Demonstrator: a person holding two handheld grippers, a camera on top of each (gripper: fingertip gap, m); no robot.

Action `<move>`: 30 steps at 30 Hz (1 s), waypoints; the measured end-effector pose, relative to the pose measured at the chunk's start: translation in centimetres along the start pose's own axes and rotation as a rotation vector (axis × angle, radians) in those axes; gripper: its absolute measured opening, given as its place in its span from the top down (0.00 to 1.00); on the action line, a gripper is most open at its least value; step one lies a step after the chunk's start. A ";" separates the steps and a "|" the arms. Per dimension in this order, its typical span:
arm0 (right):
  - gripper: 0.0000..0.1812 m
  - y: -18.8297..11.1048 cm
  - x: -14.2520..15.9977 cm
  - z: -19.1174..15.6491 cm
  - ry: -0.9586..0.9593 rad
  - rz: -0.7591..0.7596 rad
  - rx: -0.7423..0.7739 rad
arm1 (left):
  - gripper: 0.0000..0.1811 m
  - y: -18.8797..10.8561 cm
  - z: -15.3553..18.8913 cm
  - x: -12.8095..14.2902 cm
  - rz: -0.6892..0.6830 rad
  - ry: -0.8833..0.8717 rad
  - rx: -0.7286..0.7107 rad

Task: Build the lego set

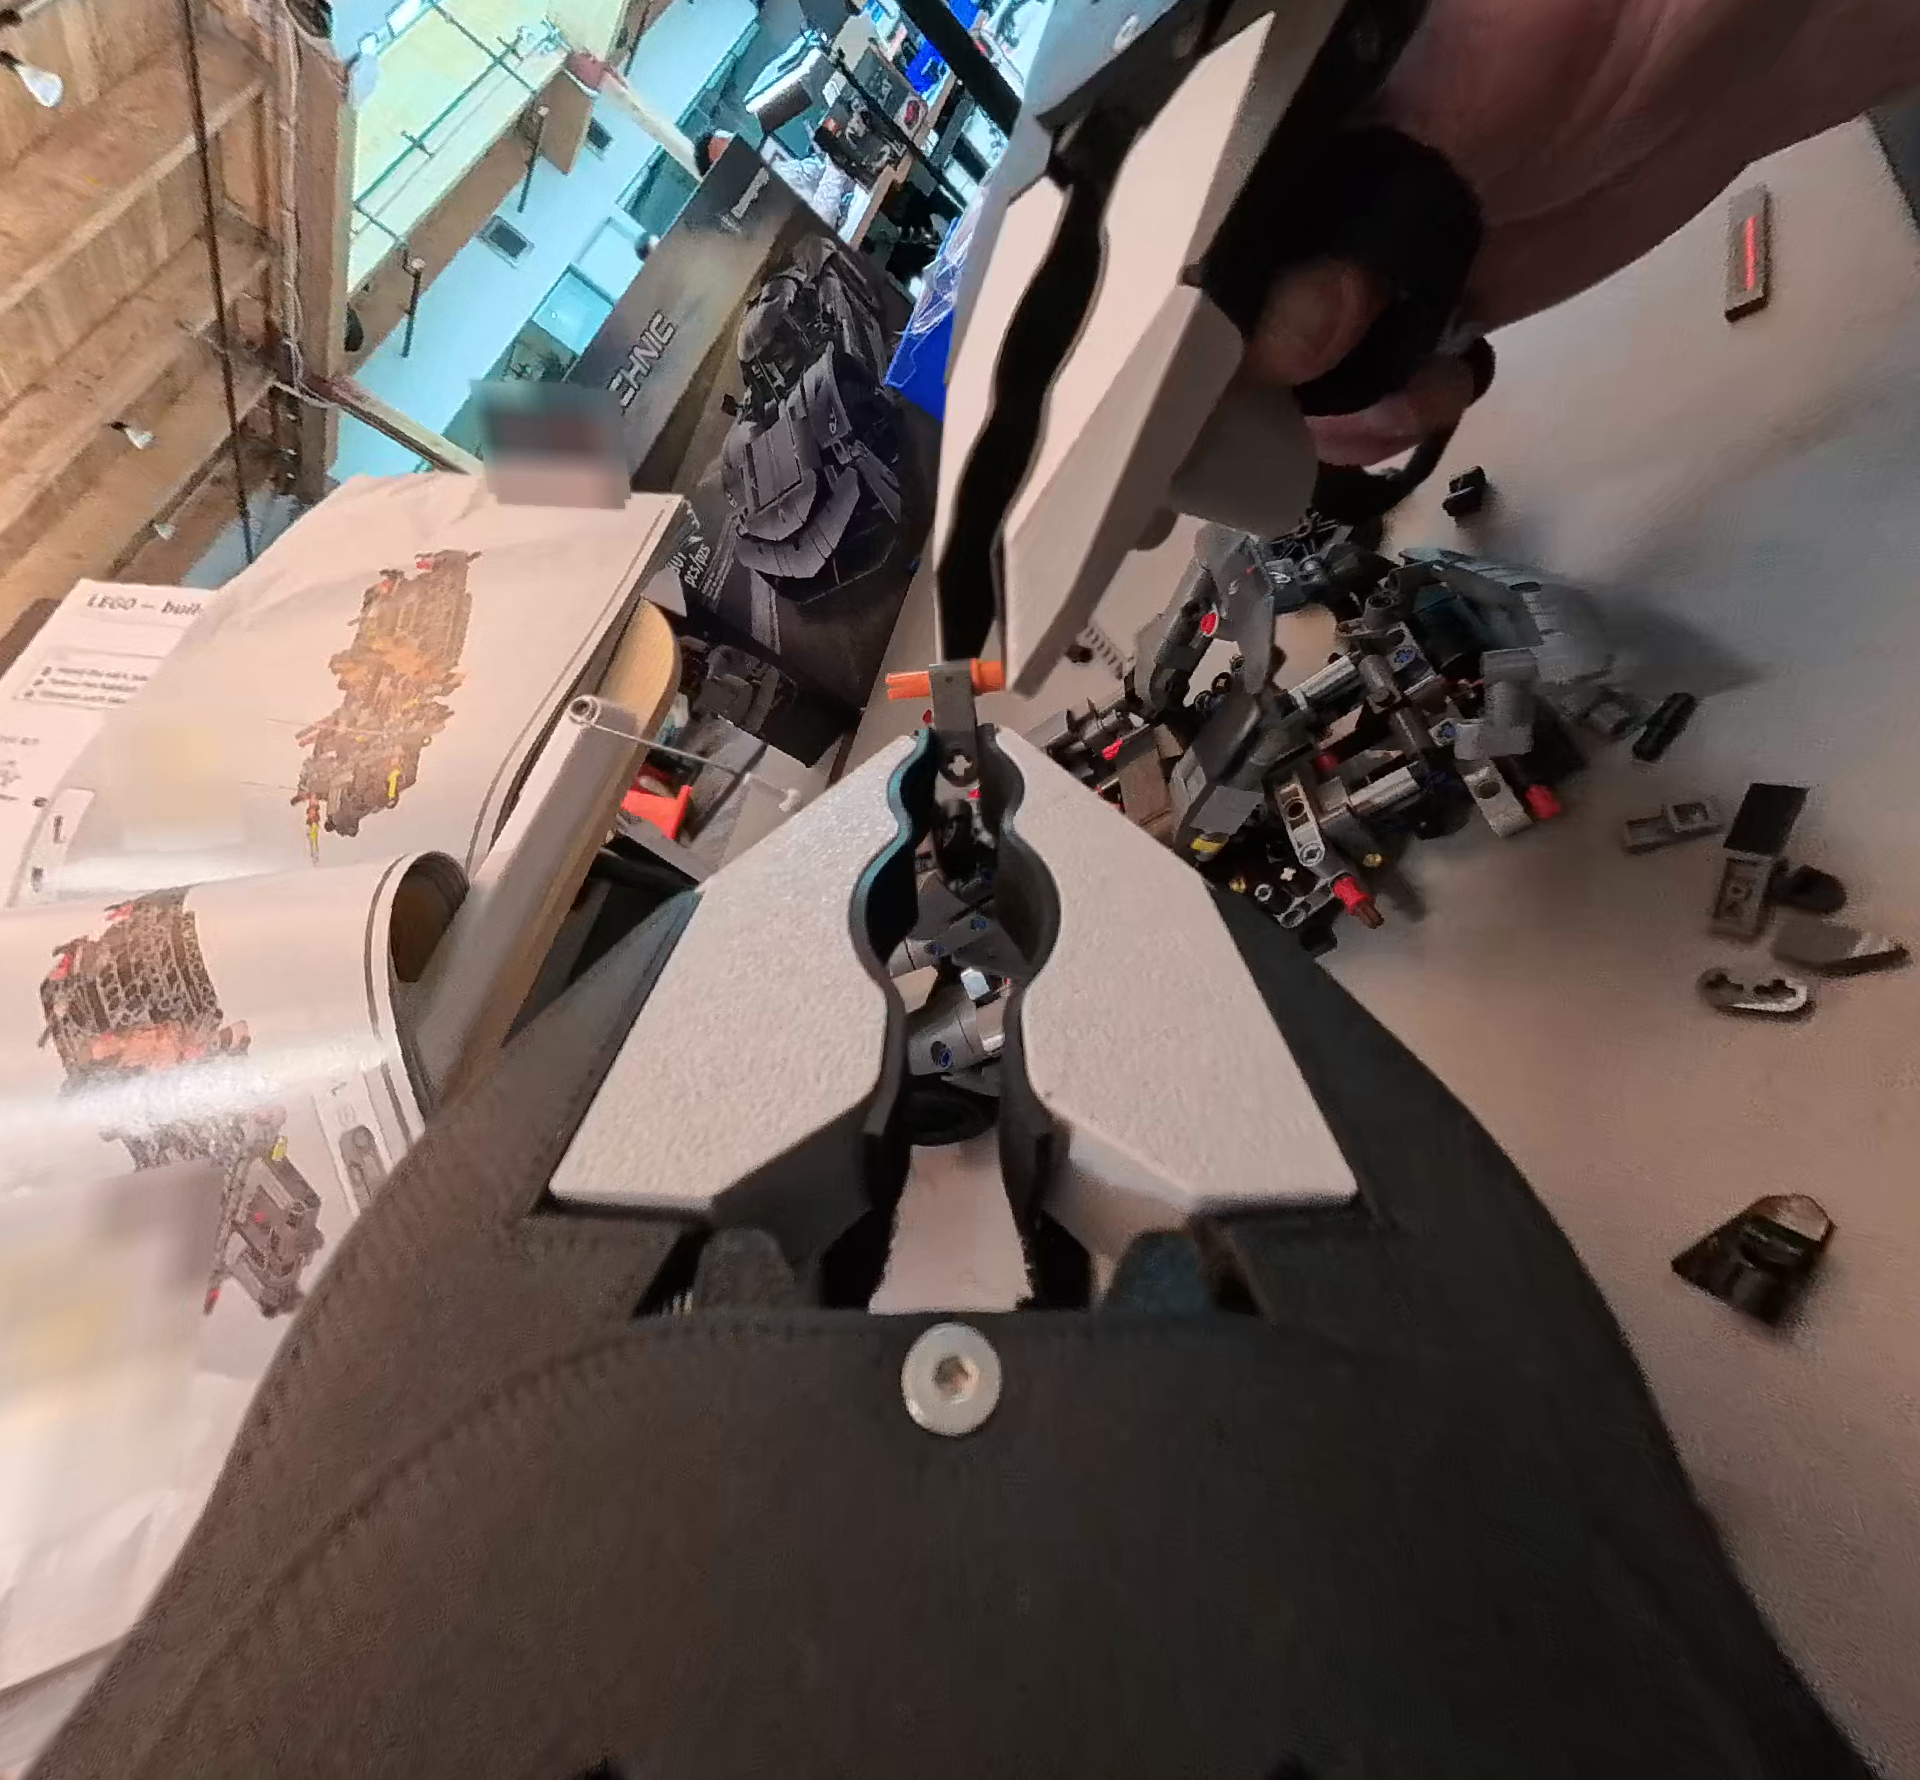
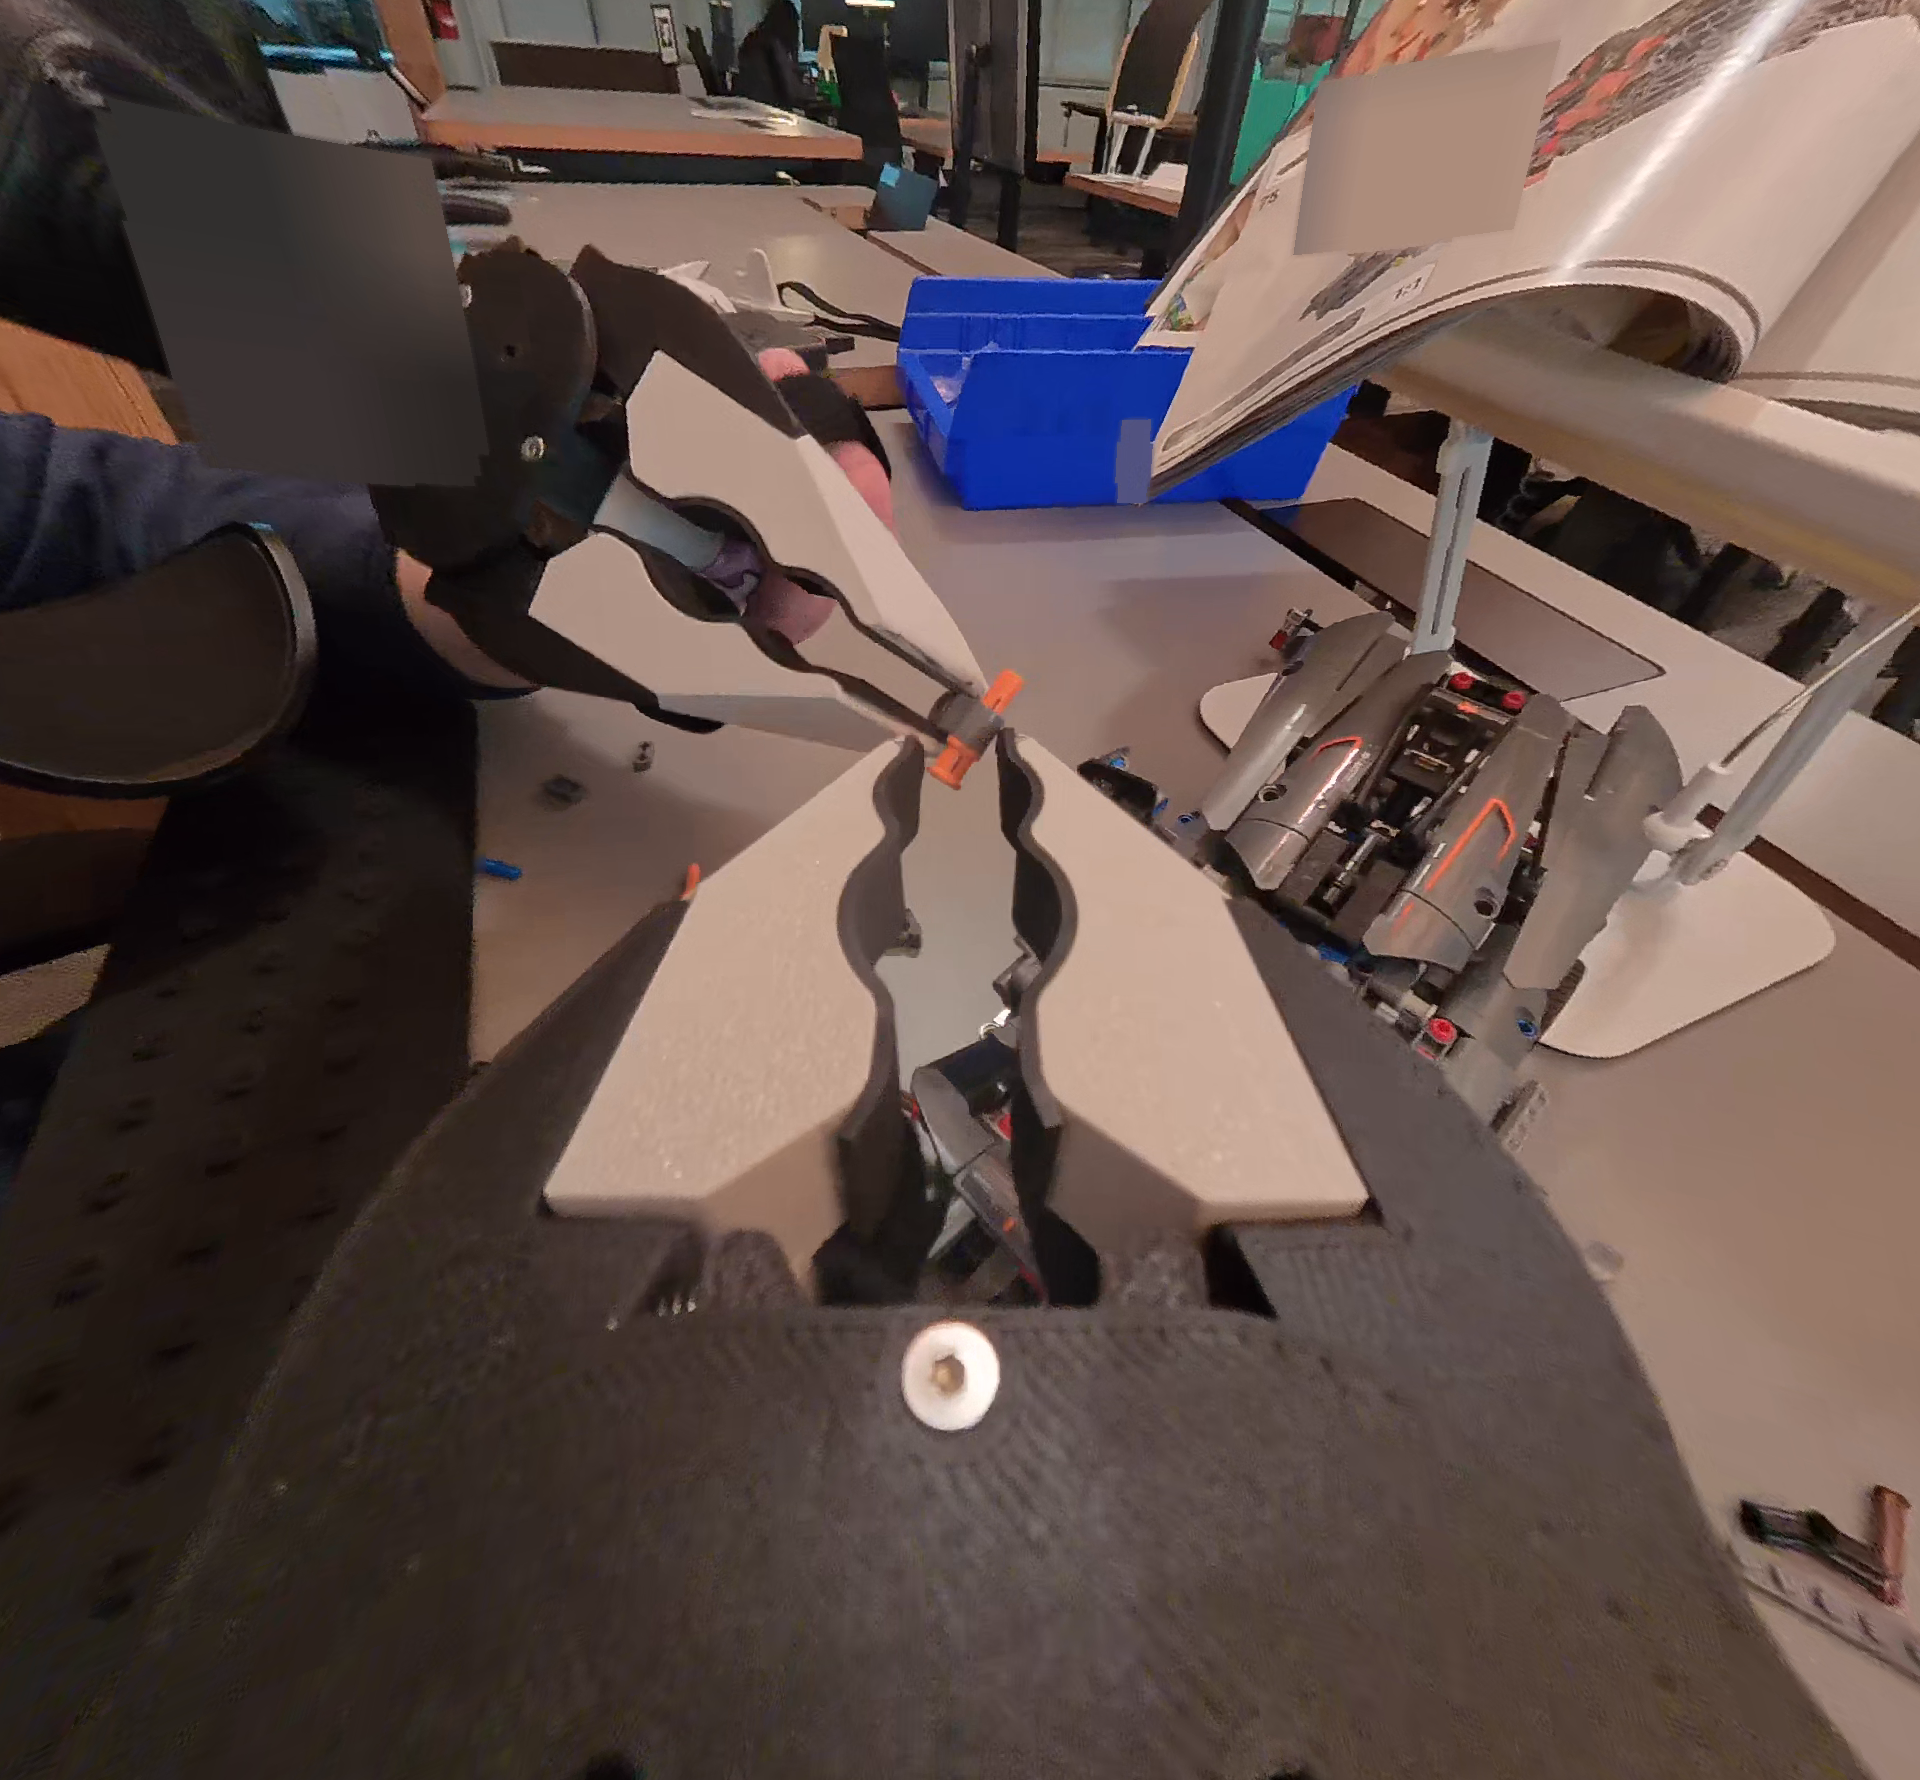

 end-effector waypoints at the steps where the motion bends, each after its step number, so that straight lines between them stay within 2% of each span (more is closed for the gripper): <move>1: 0.94 0.0 0.1 0.0 0.011 0.001 -0.004 | 0.97 0.0 0.1 -0.1 -0.001 0.012 0.000; 8: 0.95 -0.2 0.1 0.1 0.057 0.025 -0.036 | 0.97 0.1 0.4 -0.1 0.002 0.041 -0.007; 30: 0.98 -1.2 -0.4 0.3 0.028 0.049 -0.019 | 0.97 0.4 0.7 0.4 -0.012 0.087 -0.008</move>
Point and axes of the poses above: each gripper's, where its closed fingertips meet, y out along the fingers, x out of its underside, z = x × y across the jaws, the point moved 6 cm from there along -y, back along the fingers, and after that the axes turned 12 degrees about -y, right-handed, at the moved point
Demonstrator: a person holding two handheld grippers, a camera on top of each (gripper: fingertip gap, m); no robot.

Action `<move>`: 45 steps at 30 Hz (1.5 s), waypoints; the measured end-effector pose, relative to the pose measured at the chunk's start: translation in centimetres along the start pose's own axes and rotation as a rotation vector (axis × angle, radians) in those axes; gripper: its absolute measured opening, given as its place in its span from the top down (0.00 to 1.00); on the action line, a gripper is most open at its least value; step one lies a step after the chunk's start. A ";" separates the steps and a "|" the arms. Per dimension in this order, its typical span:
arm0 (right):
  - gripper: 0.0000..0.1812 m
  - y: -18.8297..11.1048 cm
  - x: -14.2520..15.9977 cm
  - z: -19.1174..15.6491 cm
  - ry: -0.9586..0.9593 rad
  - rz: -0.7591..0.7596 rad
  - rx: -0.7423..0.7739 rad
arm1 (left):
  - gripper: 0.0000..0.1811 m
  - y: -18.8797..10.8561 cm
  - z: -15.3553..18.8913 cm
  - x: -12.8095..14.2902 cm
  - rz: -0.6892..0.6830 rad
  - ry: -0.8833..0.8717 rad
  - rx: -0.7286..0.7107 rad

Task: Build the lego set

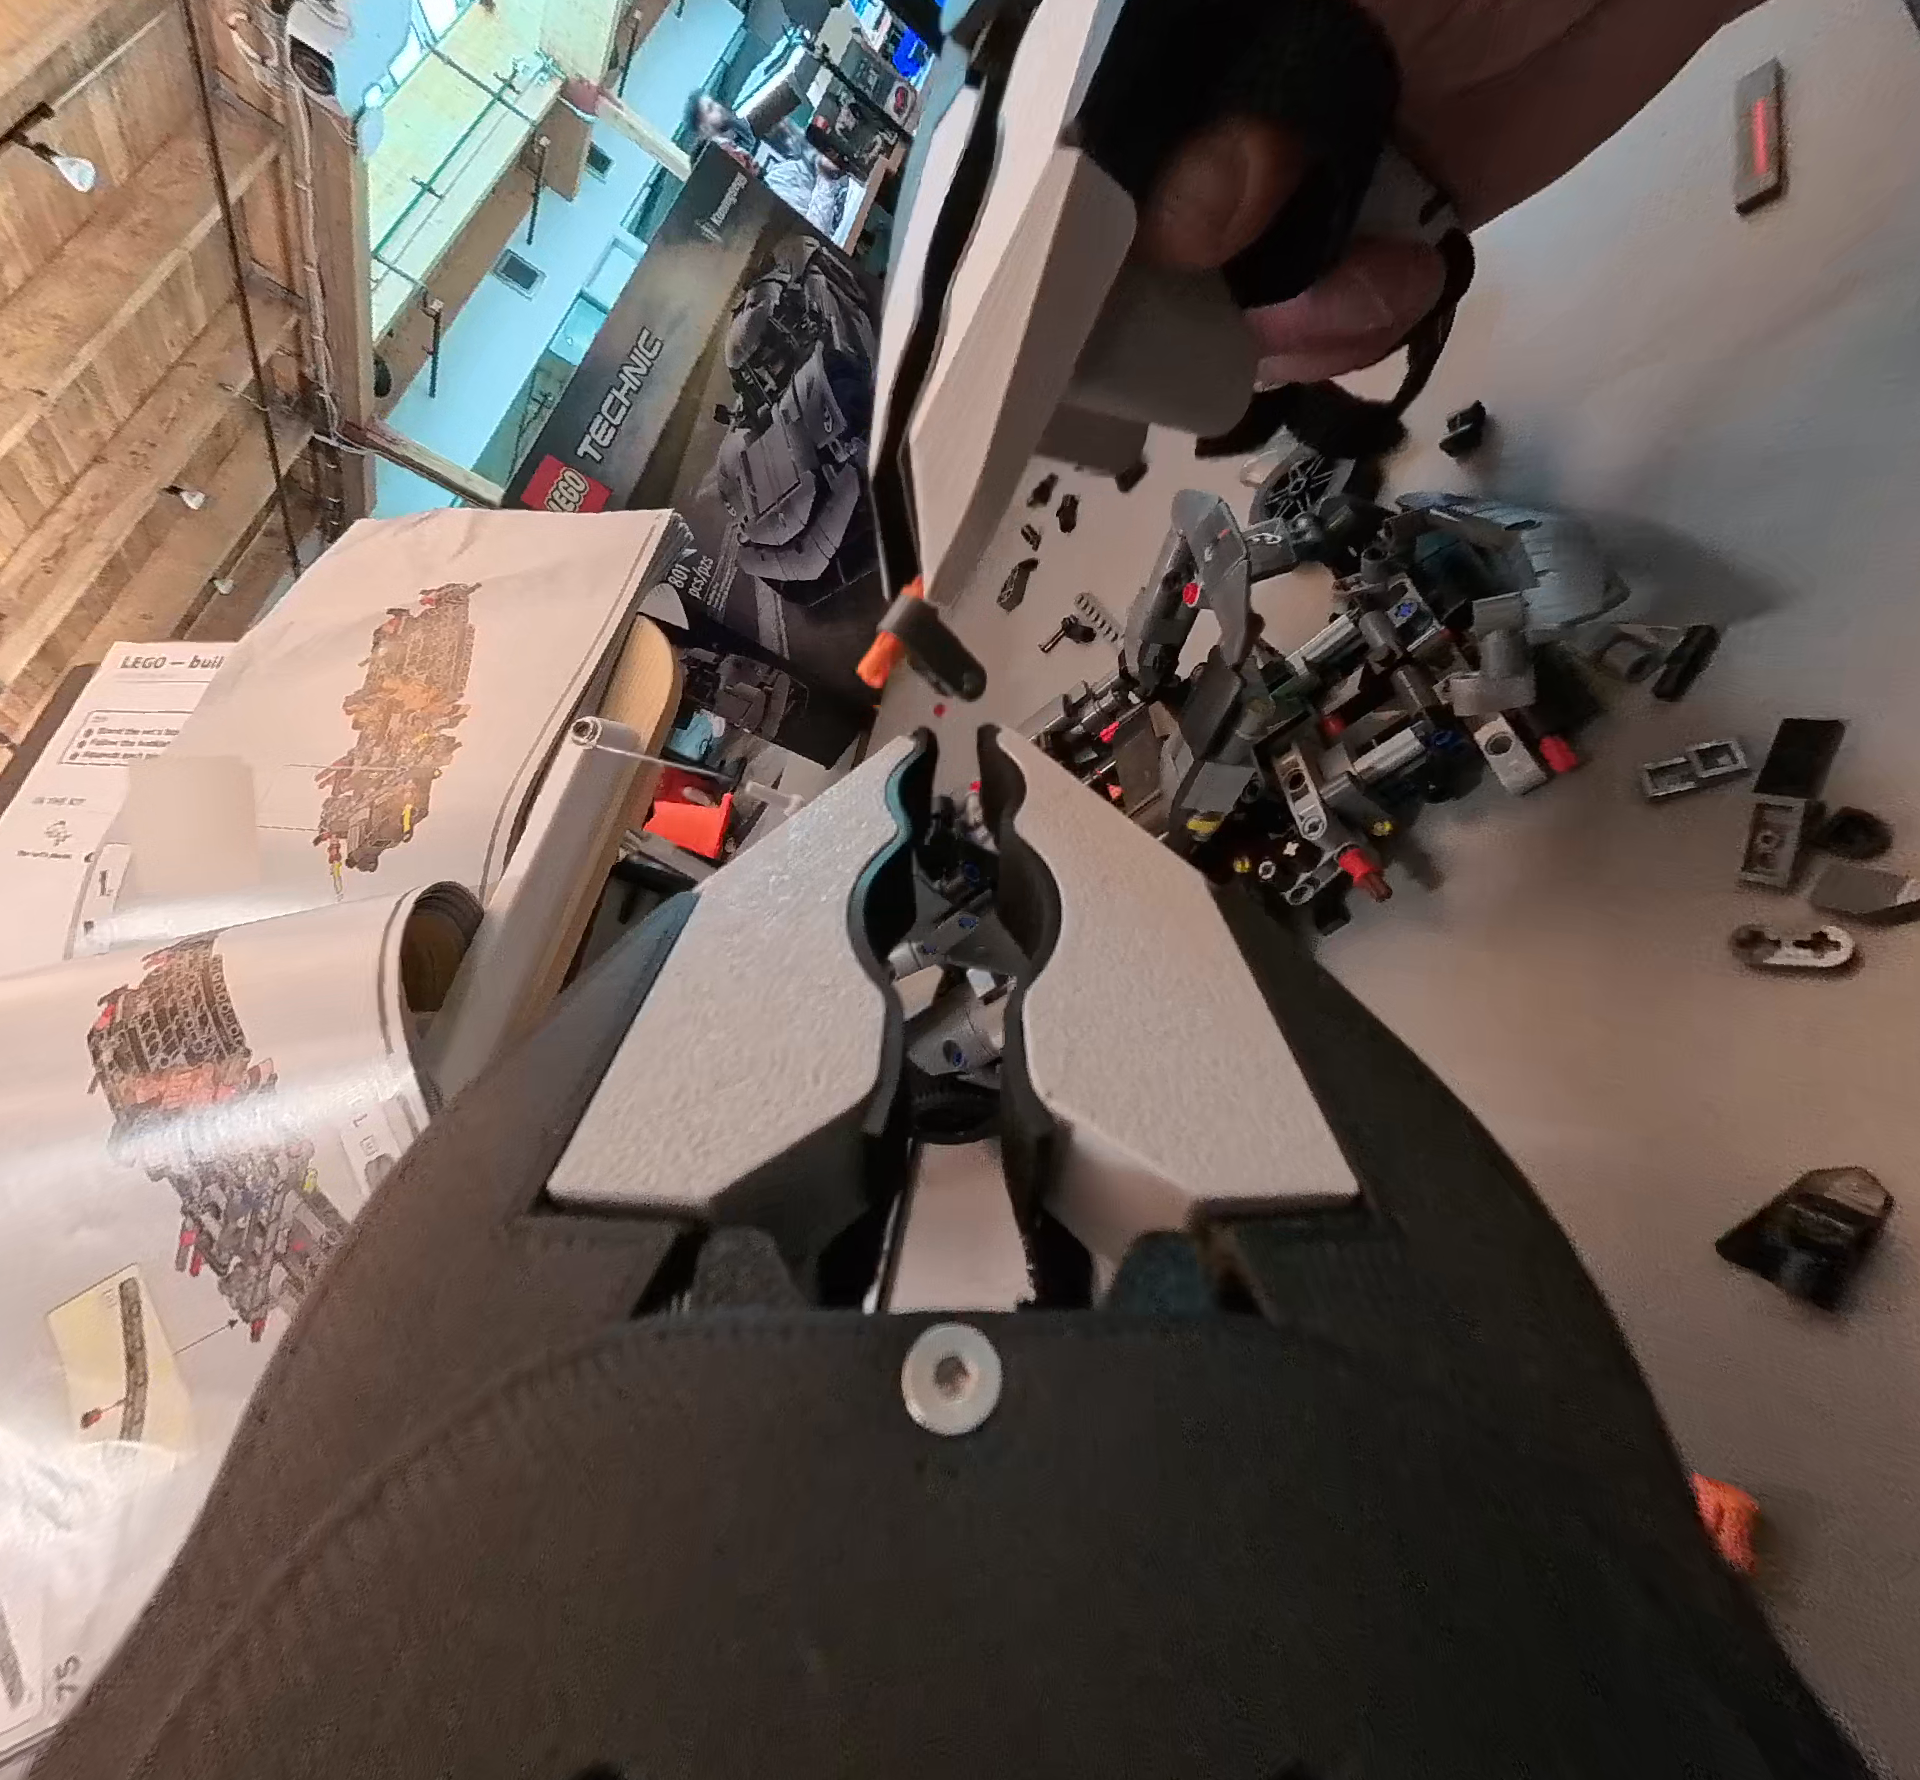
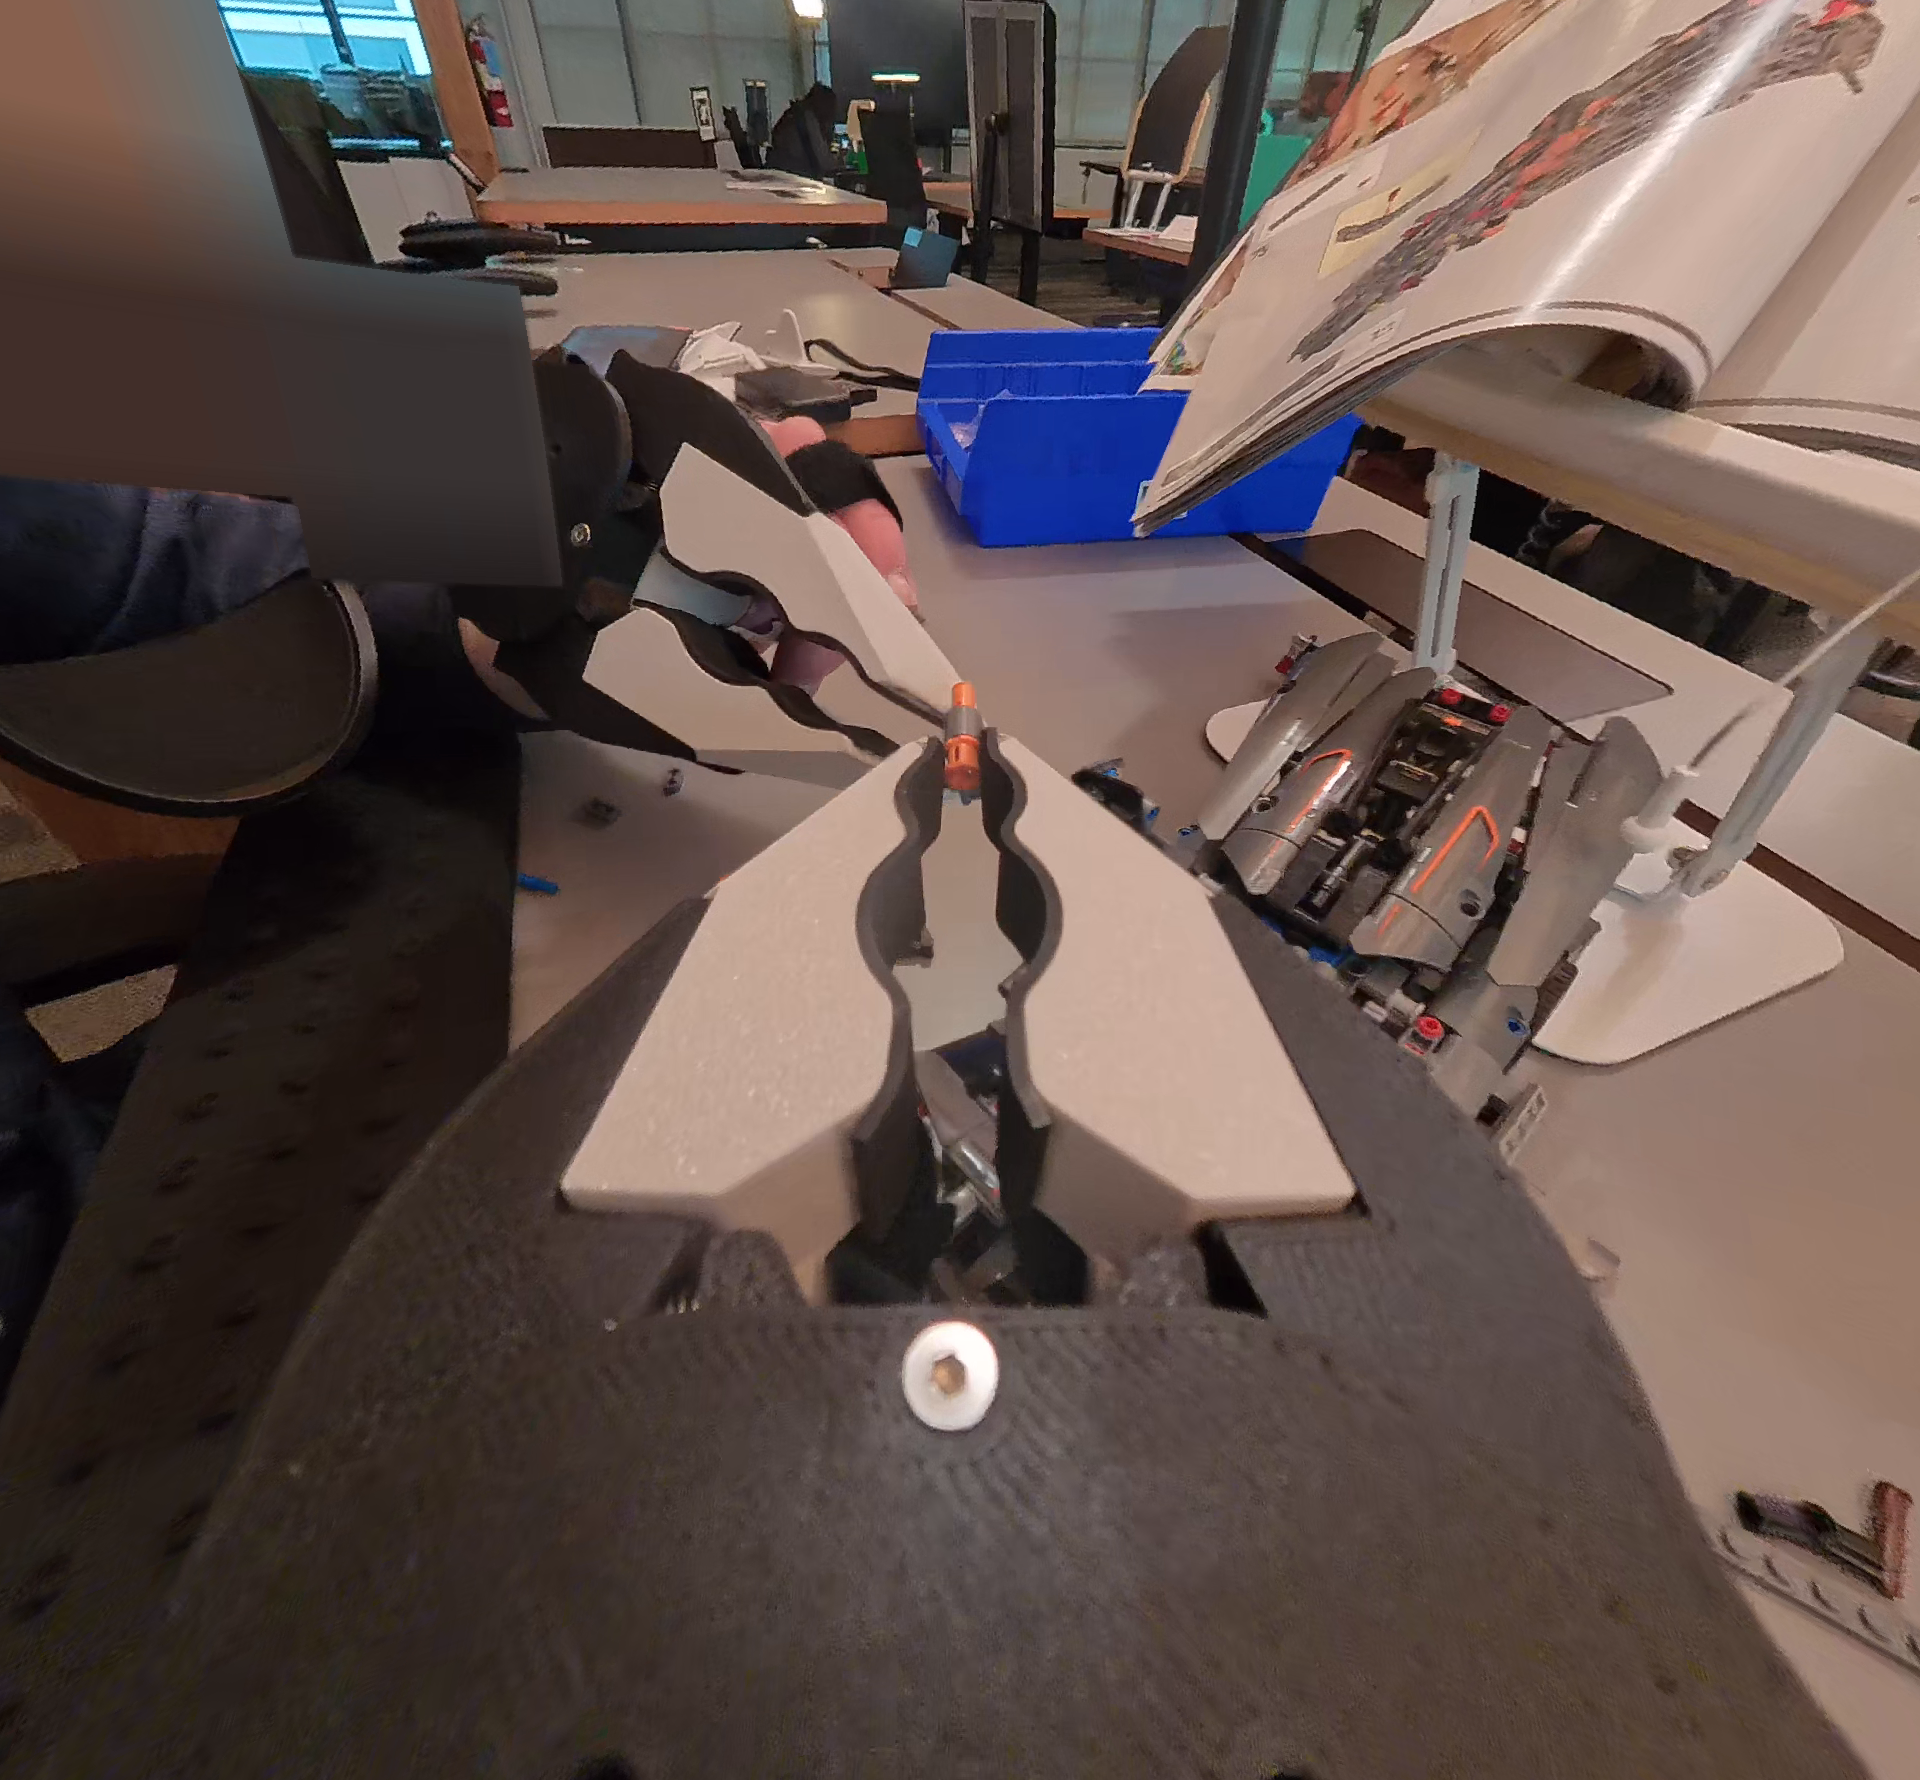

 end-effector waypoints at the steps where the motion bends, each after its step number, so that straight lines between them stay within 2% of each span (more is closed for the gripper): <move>1: 0.98 -0.2 0.0 0.2 0.007 0.003 0.010 | 0.96 -0.1 -0.2 0.0 -0.001 -0.013 0.006; 8: 0.98 -1.9 0.2 1.6 0.063 0.041 0.048 | 0.95 -0.1 -0.8 1.3 -0.047 -0.066 0.042; 24: 0.98 -4.0 0.9 2.3 0.097 0.022 0.048 | 0.92 1.0 0.8 2.0 -0.107 -0.108 0.143; 28: 0.98 -3.6 1.5 1.7 0.124 -0.004 -0.005 | 0.92 1.2 0.6 1.4 -0.089 -0.142 0.146; 34: 0.98 -2.6 1.0 0.7 0.172 0.052 -0.083 | 0.91 1.5 0.6 -0.2 -0.054 -0.232 0.158; 45: 0.98 -1.4 0.9 -0.7 0.148 0.039 -0.143 | 0.94 1.6 1.3 -0.9 -0.018 -0.332 0.257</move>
Point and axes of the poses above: each gripper's, where its closed fingertips meet, y out along the fingers, x out of its underside, z = x × y across the jaws, the point moved 6 cm from there along -y, back along the fingers, and after that the axes turned 12 degrees about -y, right-handed, at the moved point
